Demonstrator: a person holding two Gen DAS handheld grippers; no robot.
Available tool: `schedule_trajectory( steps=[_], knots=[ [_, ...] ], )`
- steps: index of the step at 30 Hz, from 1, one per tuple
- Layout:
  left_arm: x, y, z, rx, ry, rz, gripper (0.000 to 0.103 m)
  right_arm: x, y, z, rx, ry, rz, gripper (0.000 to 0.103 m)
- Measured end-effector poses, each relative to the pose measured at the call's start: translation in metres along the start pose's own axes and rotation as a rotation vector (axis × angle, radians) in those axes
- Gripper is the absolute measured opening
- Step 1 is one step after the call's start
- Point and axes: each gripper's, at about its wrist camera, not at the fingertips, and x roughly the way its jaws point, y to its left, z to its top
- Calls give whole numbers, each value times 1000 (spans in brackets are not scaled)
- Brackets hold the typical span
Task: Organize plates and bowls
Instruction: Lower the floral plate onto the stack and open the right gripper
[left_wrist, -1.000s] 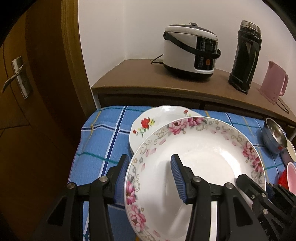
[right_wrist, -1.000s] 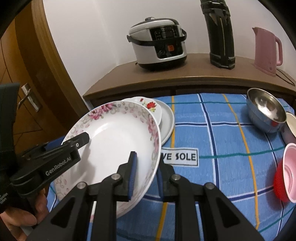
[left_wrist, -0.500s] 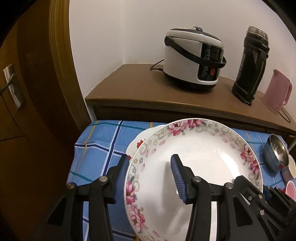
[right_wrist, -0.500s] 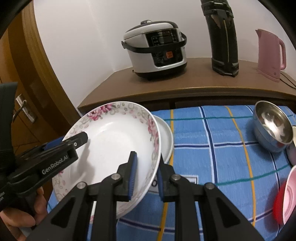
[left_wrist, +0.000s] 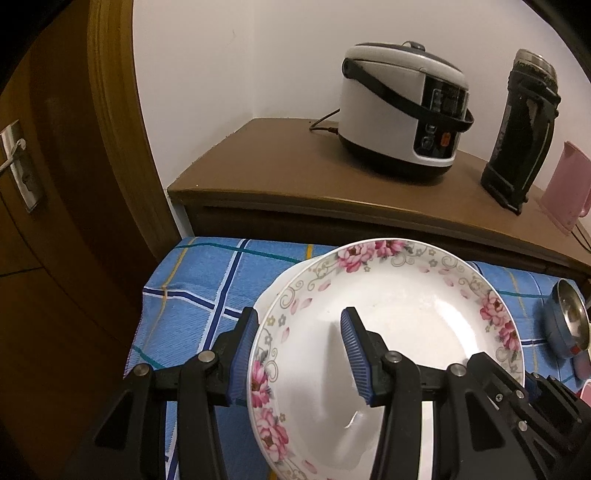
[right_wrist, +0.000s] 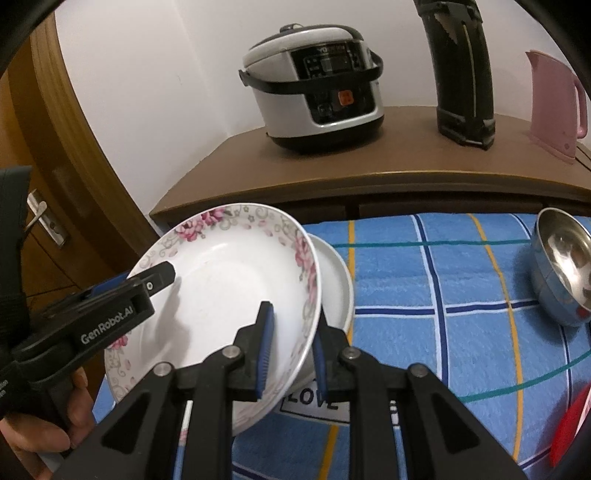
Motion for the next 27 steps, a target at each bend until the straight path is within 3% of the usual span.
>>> schedule_trajectory(
  steps=[27],
  knots=[
    [39,1,-5,-18,61,32,50,35,-5,-2,-31,38,-26,20]
  ],
)
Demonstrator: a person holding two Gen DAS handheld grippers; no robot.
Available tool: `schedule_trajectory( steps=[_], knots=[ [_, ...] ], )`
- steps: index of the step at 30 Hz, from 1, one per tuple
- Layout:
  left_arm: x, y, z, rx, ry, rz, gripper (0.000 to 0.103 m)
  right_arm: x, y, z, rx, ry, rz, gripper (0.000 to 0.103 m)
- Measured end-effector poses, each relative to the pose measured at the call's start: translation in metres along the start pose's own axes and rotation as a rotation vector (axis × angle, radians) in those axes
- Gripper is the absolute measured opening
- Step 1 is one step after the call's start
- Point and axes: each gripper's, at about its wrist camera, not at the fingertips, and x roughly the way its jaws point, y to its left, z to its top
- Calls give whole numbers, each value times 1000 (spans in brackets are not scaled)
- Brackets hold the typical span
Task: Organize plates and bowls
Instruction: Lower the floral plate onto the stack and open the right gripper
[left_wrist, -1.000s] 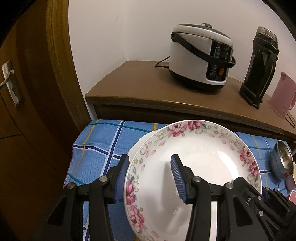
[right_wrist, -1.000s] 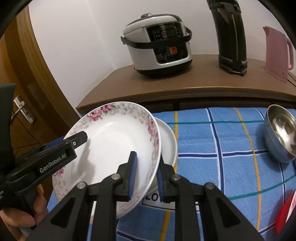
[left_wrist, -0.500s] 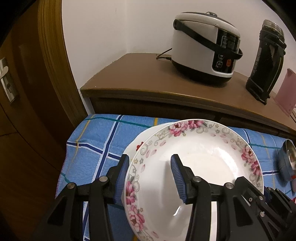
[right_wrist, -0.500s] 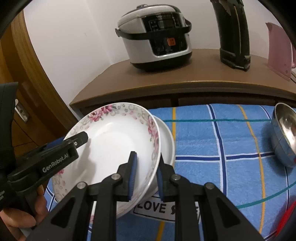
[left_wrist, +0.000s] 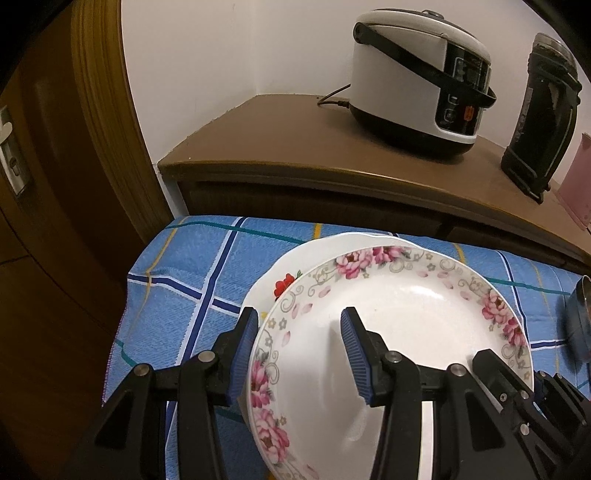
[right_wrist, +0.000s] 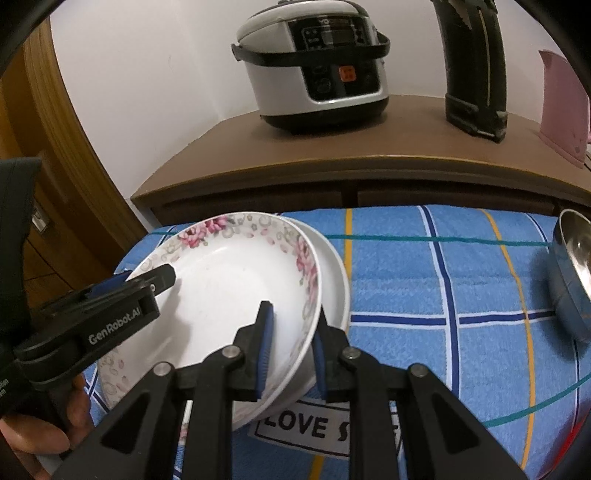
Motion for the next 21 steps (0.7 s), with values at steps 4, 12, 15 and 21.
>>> schedule_trajectory(
  steps=[4,12,15,21],
  knots=[
    [2,0,0,-2,3,5,50,2,1,0,-11,-4,3,20],
    [6,-3,2,7,-4,21,50,4,1,-1,-30,-21,-16,20],
    [7,-2,4,0,-9,24,50,7,1,0,-38,-25,-25,21],
    [7,-2,3,9,-26,29,50,11,1,-1,-48,-36,-13,24]
  ],
)
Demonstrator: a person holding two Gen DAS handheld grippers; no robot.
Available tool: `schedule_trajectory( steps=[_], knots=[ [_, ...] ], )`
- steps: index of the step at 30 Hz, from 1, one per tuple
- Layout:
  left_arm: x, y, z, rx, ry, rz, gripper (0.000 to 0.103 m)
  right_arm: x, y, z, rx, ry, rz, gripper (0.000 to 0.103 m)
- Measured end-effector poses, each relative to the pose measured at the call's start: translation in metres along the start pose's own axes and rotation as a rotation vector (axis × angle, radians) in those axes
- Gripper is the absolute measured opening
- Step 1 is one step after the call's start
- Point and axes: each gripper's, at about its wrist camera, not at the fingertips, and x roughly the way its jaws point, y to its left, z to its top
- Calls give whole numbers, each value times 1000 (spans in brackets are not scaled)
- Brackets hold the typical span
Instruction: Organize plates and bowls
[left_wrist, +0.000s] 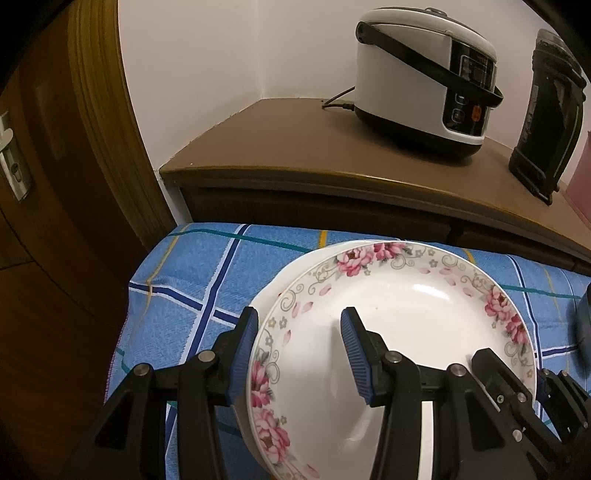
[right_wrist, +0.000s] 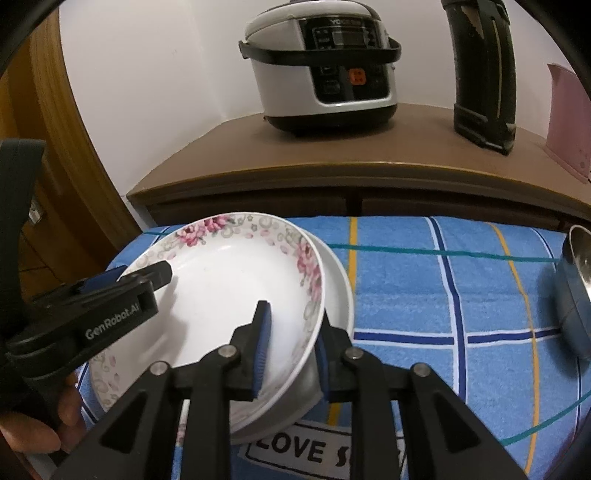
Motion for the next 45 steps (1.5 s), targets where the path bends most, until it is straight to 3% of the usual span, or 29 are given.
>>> schedule_trajectory(
  steps=[12,27,45],
  knots=[
    [-21,-3,2,26,-61,45,50,-12,0,-1,-11,-49,29,28],
    [-76,-24,-15,44,-103,-16,51,-74,-17,-14,14,-146,-17,38],
    [-130,-68,-46,78,-143,-101,52,-140,-39,-42,34,-193,-39,39]
  ],
)
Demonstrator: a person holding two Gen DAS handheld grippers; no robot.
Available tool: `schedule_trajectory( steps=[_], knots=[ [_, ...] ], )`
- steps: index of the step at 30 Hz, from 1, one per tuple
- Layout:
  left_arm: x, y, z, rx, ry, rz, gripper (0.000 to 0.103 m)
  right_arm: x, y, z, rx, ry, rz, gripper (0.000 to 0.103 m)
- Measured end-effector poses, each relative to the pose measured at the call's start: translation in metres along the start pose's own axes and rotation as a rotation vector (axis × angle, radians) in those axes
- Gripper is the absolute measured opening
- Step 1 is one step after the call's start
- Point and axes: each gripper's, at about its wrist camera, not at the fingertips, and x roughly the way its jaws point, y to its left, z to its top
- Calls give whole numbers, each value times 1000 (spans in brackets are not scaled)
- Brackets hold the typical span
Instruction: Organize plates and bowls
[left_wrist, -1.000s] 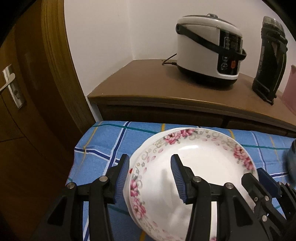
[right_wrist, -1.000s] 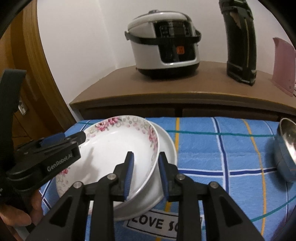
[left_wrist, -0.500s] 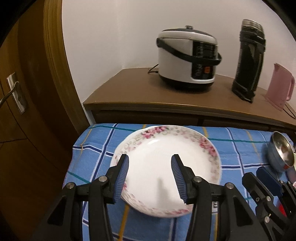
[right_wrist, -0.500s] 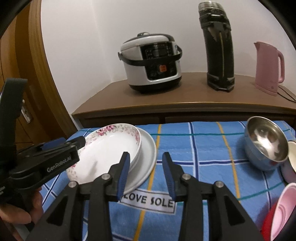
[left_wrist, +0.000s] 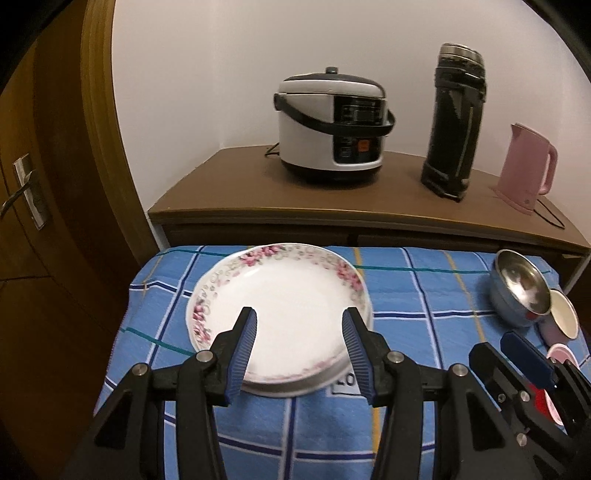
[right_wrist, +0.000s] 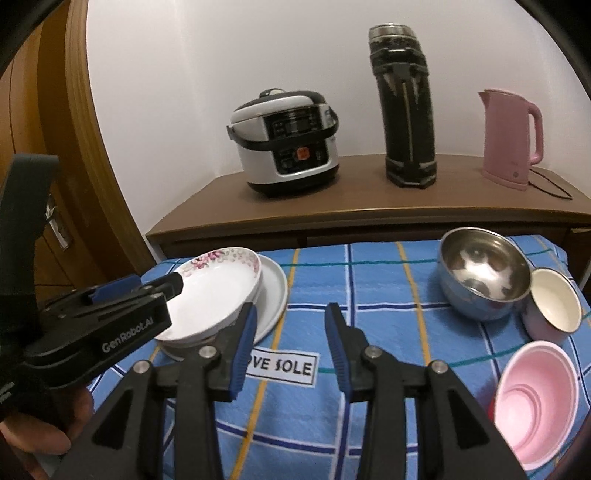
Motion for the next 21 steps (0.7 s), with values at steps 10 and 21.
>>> schedule_trajectory(
  steps=[10,21],
  knots=[
    [-21,-21,-5,29,-35,-15,67,-25,-21,-10,19,-19,-23,43],
    [-30,-47,-14,47,-39,-46,67,-51,-54,-18,55,-50,-59,45]
  ],
)
